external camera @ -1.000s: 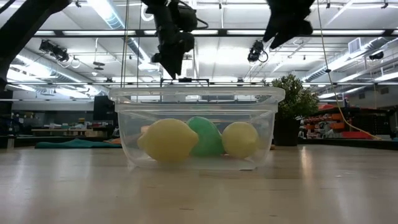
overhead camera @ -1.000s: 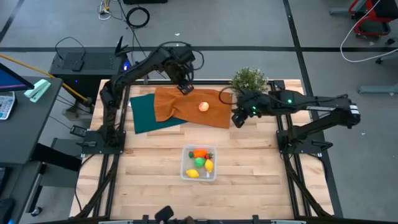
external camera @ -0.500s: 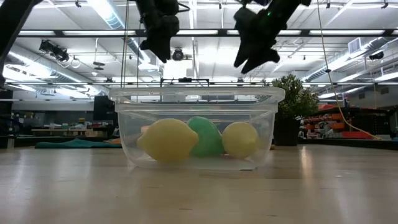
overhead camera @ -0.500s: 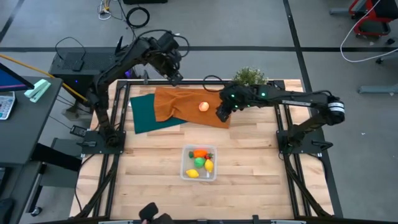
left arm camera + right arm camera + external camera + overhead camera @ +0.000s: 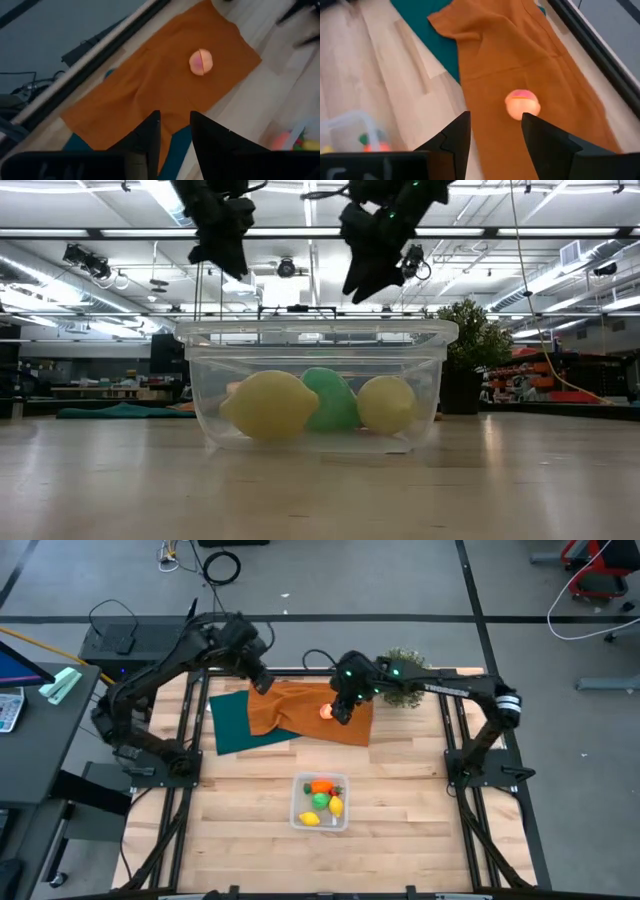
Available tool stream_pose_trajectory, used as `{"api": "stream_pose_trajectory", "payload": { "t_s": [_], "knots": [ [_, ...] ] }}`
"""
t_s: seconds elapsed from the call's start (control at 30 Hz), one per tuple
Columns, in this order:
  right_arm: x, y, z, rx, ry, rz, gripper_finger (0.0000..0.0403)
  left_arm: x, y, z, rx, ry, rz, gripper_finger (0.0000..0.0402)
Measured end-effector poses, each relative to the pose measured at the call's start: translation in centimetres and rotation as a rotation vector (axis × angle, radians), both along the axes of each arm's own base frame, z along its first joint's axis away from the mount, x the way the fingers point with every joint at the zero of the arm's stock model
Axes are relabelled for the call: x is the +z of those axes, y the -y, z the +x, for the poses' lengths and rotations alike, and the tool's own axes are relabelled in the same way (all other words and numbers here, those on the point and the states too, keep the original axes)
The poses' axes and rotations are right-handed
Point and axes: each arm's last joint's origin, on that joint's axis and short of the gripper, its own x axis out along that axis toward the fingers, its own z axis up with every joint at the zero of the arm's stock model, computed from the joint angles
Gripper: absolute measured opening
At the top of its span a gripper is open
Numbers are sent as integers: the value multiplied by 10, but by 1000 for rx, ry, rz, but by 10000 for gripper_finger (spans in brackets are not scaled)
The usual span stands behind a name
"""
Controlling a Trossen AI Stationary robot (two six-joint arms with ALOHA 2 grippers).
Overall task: Pick and placing Produce into tupperware
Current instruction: Put the pink peach into the transparent container
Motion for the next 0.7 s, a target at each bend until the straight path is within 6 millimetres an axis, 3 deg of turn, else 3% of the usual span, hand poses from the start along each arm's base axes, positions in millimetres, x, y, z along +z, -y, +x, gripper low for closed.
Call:
{"api": "stream_pose_trajectory", "payload": {
  "t_s": [0.13, 0.37, 0.7],
  "knots": [
    [-4, 20, 14, 29, -85, 19, 147, -14, 13, -11, 23, 38, -9, 110],
    [-26, 50, 35, 34, -200, 113, 147, -19, 32, -16, 24, 119, -3, 111],
    [-64, 51, 56, 51, -288, 162, 180, -19, 41, -13, -6, 125, -7, 111]
  ]
}}
